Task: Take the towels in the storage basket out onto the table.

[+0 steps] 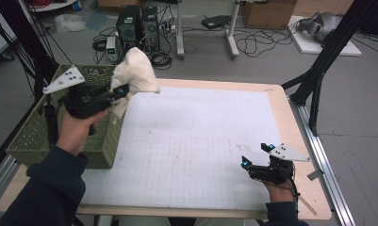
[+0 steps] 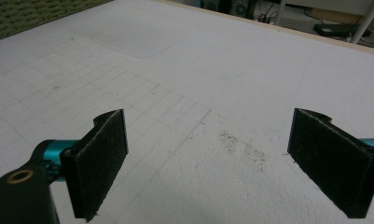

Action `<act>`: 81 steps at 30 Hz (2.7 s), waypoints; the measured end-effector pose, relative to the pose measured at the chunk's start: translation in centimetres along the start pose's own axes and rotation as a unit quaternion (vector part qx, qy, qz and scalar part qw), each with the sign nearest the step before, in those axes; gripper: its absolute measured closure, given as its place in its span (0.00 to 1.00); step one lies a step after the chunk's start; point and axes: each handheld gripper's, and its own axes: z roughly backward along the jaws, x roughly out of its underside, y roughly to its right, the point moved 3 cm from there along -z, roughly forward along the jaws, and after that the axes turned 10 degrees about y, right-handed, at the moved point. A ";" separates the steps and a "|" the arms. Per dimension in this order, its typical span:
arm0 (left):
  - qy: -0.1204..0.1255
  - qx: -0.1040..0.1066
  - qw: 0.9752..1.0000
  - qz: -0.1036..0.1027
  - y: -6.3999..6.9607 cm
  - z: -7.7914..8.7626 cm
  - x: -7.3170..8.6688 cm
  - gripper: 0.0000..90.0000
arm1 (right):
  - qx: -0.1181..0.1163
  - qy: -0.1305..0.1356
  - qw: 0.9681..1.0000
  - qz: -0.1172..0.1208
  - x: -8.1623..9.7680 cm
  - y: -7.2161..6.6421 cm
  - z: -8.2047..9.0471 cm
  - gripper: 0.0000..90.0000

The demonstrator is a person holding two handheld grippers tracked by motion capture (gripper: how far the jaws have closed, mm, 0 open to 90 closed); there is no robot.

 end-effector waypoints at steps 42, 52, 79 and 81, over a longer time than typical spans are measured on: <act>-0.199 0.086 0.976 0.018 9.0 -11.8 19.7 0.71 | 0.002 -0.007 1.000 0.004 0.3 0.2 0.0 0.13; -0.135 0.004 0.990 0.046 5.8 -8.9 17.3 0.32 | 0.002 -0.011 1.000 0.004 0.4 0.2 -0.3 0.13; -0.101 -0.025 0.994 0.040 4.6 -1.3 17.3 0.22 | -0.021 -0.023 0.999 0.009 0.2 -0.2 -1.7 0.13; -0.102 -0.028 0.994 0.037 4.6 -1.2 17.3 0.22 | -0.024 -0.021 0.999 0.011 0.2 -0.2 -1.7 0.13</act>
